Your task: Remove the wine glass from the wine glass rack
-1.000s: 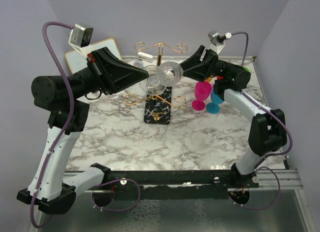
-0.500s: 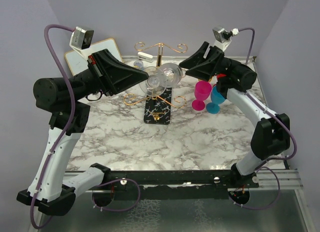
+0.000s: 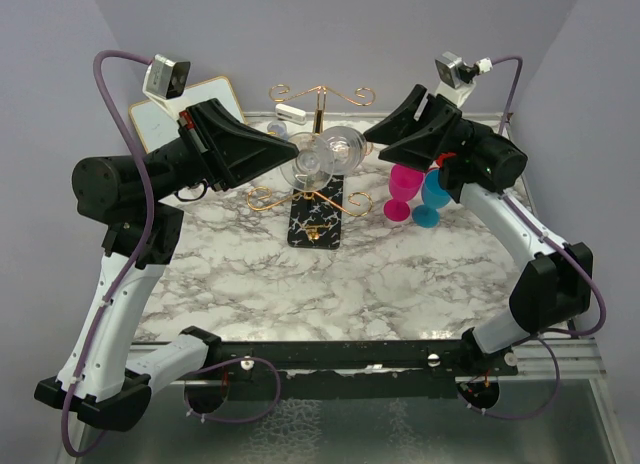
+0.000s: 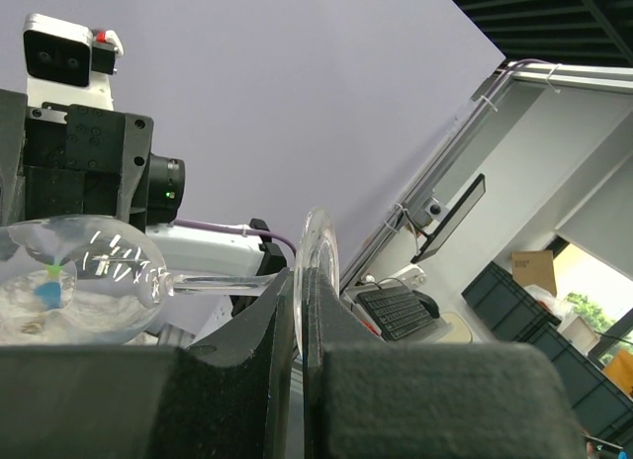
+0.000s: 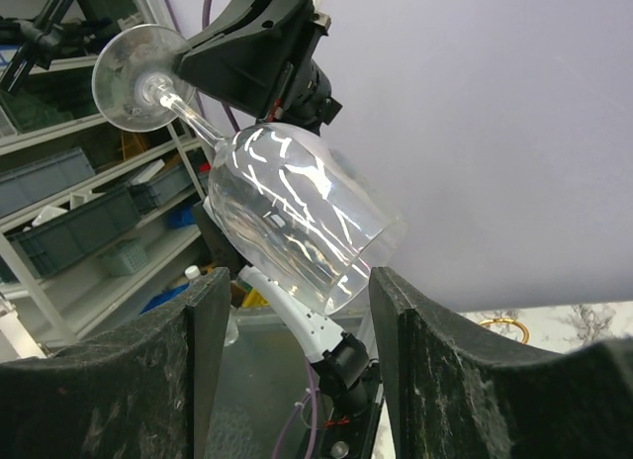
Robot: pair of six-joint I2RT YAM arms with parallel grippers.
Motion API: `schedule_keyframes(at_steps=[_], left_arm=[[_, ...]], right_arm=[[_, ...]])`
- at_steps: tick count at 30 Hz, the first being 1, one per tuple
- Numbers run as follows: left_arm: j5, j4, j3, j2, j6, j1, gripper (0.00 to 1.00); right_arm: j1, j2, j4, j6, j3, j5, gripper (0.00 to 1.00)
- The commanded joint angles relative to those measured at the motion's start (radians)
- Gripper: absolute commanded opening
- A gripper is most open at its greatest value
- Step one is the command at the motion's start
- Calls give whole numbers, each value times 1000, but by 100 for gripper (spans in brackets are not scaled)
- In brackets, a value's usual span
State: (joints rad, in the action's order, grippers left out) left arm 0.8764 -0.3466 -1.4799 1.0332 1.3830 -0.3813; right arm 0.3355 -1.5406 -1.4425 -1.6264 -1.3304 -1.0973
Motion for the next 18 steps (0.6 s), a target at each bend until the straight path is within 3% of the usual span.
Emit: schedule_keyframes(at_steps=[1,5,18], left_arm=[[-41,-63,-14,-20,3,2,0],[-43,-38,-20,-33,-16,2,0],[-48,-10,-34,-28,-50,2,0]], right_arm=[[4,-18,-312,15,-32,-14,59],[5,-46,-214,61,-77,-30,59],[2,-53,-252,21,-69,-43,57]])
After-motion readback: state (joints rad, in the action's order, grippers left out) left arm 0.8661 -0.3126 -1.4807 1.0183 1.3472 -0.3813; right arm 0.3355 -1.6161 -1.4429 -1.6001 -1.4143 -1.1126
